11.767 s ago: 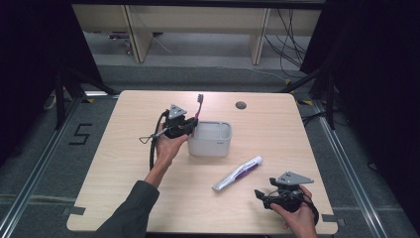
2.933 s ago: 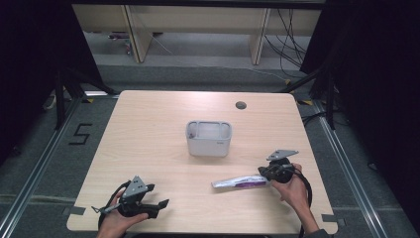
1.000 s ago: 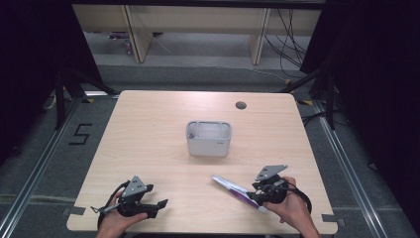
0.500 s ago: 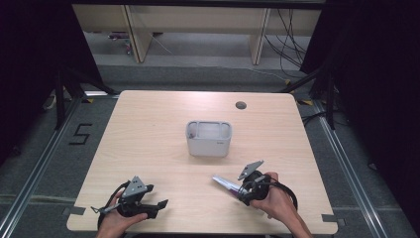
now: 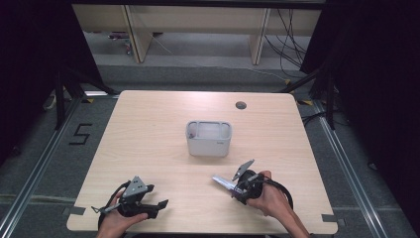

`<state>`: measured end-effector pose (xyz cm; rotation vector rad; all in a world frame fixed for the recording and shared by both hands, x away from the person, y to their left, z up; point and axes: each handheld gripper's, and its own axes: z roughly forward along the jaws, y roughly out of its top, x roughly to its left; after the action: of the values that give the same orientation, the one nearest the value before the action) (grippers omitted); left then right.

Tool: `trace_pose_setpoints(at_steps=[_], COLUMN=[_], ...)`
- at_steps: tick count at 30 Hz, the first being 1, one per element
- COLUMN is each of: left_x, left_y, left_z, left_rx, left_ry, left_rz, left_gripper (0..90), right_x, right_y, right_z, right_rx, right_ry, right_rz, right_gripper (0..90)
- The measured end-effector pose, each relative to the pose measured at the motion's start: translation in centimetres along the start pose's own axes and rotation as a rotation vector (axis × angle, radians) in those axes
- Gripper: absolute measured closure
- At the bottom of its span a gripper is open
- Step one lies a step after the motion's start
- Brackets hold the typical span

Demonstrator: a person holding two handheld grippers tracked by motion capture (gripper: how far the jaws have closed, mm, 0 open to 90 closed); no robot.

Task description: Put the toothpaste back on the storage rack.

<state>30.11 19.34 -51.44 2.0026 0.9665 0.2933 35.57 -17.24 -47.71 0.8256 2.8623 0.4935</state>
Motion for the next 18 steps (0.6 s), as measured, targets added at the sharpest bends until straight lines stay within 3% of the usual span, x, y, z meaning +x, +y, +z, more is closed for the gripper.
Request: trace_pose_setpoints(at_steps=[2, 12, 13, 16, 18], left_x=[0.17, 0.01, 0.16, -0.07, 0.16], left_y=[0.06, 0.00, 0.07, -0.05, 0.08], left_z=[-0.09, 0.06, -0.02, 0.09, -0.07], left_rx=[0.016, 0.008, 0.022, 0.008, 0.027], left_ry=[0.001, 0.005, 0.000, -0.002, 0.003], left_rz=[0.016, 0.003, 0.021, 0.000, 0.026], left_gripper=[21.9, 22.1, 22.1, 22.1, 22.1], right_x=[-0.09, -0.06, -0.10, -0.17, -0.13], right_y=[0.16, 0.64, 0.67, 0.68, 0.72], right_z=[0.22, 0.30, 0.30, 0.33, 0.29], right_rx=[0.006, 0.044, 0.046, 0.048, 0.053], right_ry=[0.009, 0.008, 0.009, 0.020, 0.022], right_rz=[-0.022, -0.017, -0.019, -0.012, -0.004], right_gripper=[58.8, 59.8, 60.0, 60.9, 61.5])
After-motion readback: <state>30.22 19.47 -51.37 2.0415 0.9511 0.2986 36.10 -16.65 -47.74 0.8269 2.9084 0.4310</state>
